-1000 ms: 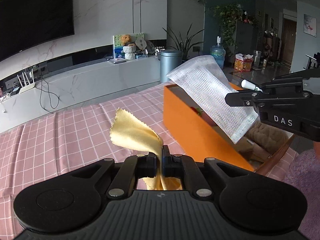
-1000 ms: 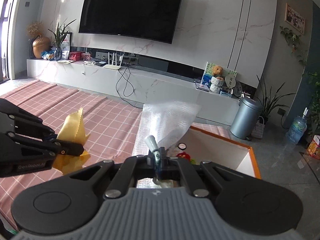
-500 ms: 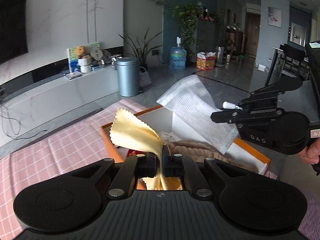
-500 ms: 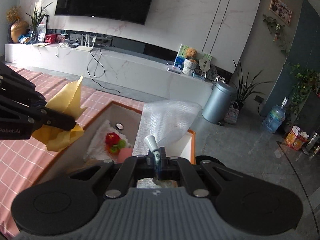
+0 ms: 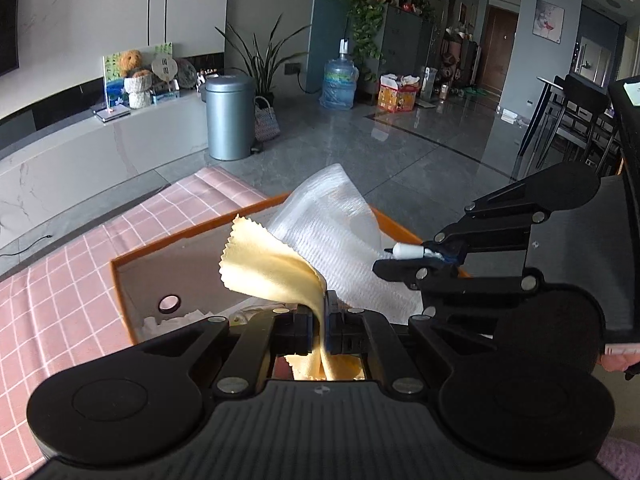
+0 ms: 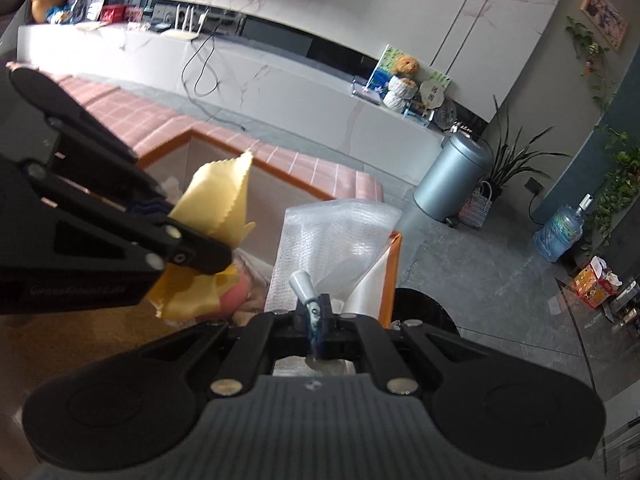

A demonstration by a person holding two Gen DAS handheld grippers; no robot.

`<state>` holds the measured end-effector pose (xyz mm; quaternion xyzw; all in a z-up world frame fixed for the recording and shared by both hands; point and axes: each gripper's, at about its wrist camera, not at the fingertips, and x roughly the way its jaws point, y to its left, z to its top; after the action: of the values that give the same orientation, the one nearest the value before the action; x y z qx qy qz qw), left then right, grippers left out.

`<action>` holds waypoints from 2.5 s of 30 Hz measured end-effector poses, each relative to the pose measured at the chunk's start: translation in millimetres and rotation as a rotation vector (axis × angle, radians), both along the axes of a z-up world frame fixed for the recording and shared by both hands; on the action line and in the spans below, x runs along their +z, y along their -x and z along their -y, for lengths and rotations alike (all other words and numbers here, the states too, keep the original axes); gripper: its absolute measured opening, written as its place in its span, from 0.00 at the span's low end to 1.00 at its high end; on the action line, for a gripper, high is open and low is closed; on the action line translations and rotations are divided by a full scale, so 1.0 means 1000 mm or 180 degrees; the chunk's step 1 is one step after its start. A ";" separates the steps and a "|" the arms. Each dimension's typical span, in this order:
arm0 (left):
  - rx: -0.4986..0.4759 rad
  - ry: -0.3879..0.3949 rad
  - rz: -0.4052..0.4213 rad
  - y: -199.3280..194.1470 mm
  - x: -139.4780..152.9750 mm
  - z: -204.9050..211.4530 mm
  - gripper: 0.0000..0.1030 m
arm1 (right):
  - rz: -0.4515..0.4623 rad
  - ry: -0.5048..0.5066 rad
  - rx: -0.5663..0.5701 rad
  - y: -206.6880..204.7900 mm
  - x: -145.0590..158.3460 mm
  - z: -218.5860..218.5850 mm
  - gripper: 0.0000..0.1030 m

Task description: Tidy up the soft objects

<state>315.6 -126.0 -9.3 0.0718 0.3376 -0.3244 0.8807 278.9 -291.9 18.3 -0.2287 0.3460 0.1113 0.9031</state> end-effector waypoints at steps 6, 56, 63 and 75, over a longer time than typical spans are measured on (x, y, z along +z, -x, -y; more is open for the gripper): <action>-0.0032 -0.0047 -0.0212 -0.011 -0.015 0.006 0.06 | -0.0118 0.0112 0.0085 -0.011 -0.020 -0.005 0.00; 0.1063 0.0631 0.1287 0.175 0.070 -0.073 0.80 | 0.1351 -0.1121 -0.0836 0.187 0.070 -0.026 0.94; 0.1316 0.0487 0.1528 0.202 0.054 -0.075 0.90 | 0.1421 -0.1211 -0.0919 0.220 0.051 -0.054 0.97; 0.1584 0.0592 0.1032 0.187 0.035 -0.088 1.00 | 0.0889 -0.0957 -0.1243 0.227 0.022 -0.058 0.97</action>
<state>128.5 -37.9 25.4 -0.0431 0.1688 -0.1126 0.9782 51.9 -234.3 39.8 -0.0343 0.2354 -0.0473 0.9702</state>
